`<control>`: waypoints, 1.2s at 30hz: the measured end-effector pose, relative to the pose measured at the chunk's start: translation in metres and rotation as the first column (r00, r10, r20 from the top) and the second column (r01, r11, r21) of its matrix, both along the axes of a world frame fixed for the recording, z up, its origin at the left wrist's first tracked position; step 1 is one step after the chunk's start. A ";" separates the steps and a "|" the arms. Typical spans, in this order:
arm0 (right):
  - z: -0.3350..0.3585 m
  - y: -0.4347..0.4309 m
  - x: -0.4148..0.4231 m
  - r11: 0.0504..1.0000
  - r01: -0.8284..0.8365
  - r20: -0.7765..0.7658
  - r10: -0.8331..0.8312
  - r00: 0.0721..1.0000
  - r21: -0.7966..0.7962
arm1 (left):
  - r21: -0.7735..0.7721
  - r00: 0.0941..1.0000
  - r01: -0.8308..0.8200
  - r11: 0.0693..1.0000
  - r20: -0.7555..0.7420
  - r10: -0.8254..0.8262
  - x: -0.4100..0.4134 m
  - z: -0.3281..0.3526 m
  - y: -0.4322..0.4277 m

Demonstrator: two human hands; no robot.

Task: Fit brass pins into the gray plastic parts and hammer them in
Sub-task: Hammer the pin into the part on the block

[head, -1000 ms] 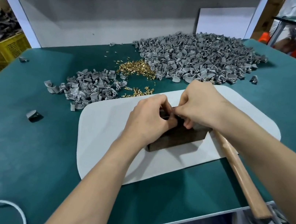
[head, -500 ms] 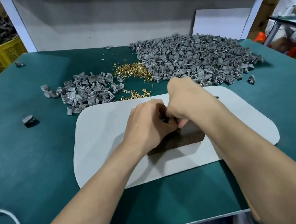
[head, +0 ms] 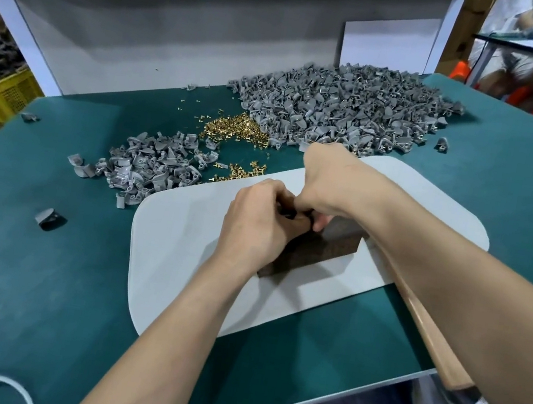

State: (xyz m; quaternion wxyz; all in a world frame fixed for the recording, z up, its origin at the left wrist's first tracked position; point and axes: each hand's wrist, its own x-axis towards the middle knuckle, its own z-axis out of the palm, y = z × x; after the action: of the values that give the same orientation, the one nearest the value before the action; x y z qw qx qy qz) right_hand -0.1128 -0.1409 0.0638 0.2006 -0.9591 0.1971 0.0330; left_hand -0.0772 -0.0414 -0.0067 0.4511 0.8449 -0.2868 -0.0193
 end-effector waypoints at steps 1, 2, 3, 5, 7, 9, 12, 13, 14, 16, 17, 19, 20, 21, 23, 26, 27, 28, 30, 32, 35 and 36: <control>0.000 -0.002 -0.001 0.998 0.010 0.011 -0.010 1.000 0.061 | -0.017 1.000 0.008 1.000 -0.009 -0.008 0.000 0.000 0.000; -0.001 -0.006 -0.004 0.987 0.035 0.024 -0.039 0.999 0.157 | -0.028 1.000 0.017 0.999 -0.014 -0.017 0.000 0.000 0.000; -0.001 -0.013 -0.007 0.968 0.066 0.045 -0.079 0.996 0.241 | -0.031 1.000 0.024 0.999 -0.007 -0.024 0.000 -0.001 0.000; -0.002 -0.030 -0.015 0.951 0.139 0.133 -0.181 0.974 0.277 | -0.035 0.999 0.026 0.999 0.023 -0.025 0.000 -0.002 -0.001; -0.009 -0.052 -0.022 0.971 0.233 0.159 -0.238 0.958 0.049 | -0.045 0.999 0.030 0.999 0.032 -0.029 0.000 -0.002 -0.001; -0.022 -0.063 -0.030 0.947 0.244 0.015 -0.246 0.969 -0.210 | -0.036 0.999 0.041 0.998 0.027 -0.040 0.000 -0.002 0.000; -0.044 -0.071 -0.034 0.943 0.265 -0.078 -0.285 0.955 -0.200 | -0.034 0.998 0.055 0.998 0.011 -0.054 0.000 -0.001 0.000; -0.046 -0.074 -0.032 0.942 0.297 -0.061 -0.309 0.949 -0.160 | -0.043 0.998 0.056 0.998 0.003 -0.056 -0.001 -0.001 0.000; -0.046 -0.076 -0.032 0.942 0.325 -0.046 -0.329 0.943 -0.088 | -0.049 0.998 0.057 0.997 -0.002 -0.057 -0.001 -0.001 0.000; -0.045 -0.082 -0.031 0.908 0.354 -0.059 -0.350 0.935 0.224 | -0.047 0.998 0.063 0.997 0.002 -0.063 -0.001 -0.001 0.001; -0.043 -0.085 -0.033 0.830 0.362 -0.101 -0.354 0.930 0.425 | -0.048 0.998 0.067 0.997 0.008 -0.067 -0.001 -0.002 0.001; -0.040 -0.088 -0.039 0.639 0.320 -0.148 -0.308 0.940 0.699 | -0.063 0.998 0.057 0.996 0.017 -0.056 0.001 -0.002 0.001; -0.038 -0.087 -0.045 0.588 0.282 -0.128 -0.289 0.949 0.758 | -0.067 0.999 0.043 0.997 0.020 -0.042 0.003 -0.003 0.001; -0.036 -0.086 -0.049 0.576 0.244 -0.089 -0.284 0.955 0.780 | -0.070 0.999 0.025 0.997 0.022 -0.024 0.005 -0.004 0.001; -0.030 -0.081 -0.057 0.668 0.176 0.022 -0.277 0.961 0.723 | -0.073 1.000 -0.002 0.997 0.008 0.003 0.009 -0.005 0.001; -0.007 -0.061 -0.061 0.749 0.060 0.097 -0.164 0.982 0.659 | -0.073 1.000 -0.014 0.997 -0.028 0.012 0.010 -0.006 0.000; 0.001 -0.053 -0.060 0.761 0.029 0.101 -0.123 0.987 0.648 | -0.075 0.999 -0.016 0.997 -0.034 0.013 0.010 -0.006 0.000; 0.007 -0.045 -0.059 0.786 0.007 0.105 -0.092 0.990 0.619 | -0.077 0.999 -0.015 0.997 -0.043 0.012 0.010 -0.006 0.000; 0.013 -0.031 -0.054 0.893 -0.009 0.127 -0.054 0.990 0.449 | -0.074 0.998 -0.011 0.997 -0.060 0.007 0.010 -0.006 0.000; 0.014 -0.022 -0.051 0.978 -0.003 0.140 -0.026 0.990 0.208 | -0.072 0.996 -0.009 0.997 -0.087 0.003 0.010 -0.006 0.001; 0.017 -0.018 -0.051 0.996 -0.006 0.113 -0.004 0.994 0.085 | -0.089 0.991 -0.016 0.996 -0.133 0.004 0.011 -0.005 0.000; 0.017 -0.017 -0.052 0.997 -0.002 0.093 -0.005 0.996 0.078 | -0.098 0.989 -0.019 0.995 -0.150 0.004 0.011 -0.005 0.000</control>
State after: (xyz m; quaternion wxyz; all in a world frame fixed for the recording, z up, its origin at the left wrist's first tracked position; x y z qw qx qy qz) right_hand -0.1646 -0.1577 0.0809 0.2470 -0.9508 0.1869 -0.0040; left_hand -0.0658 -0.0413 -0.0115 0.5128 0.8193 -0.2477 -0.0657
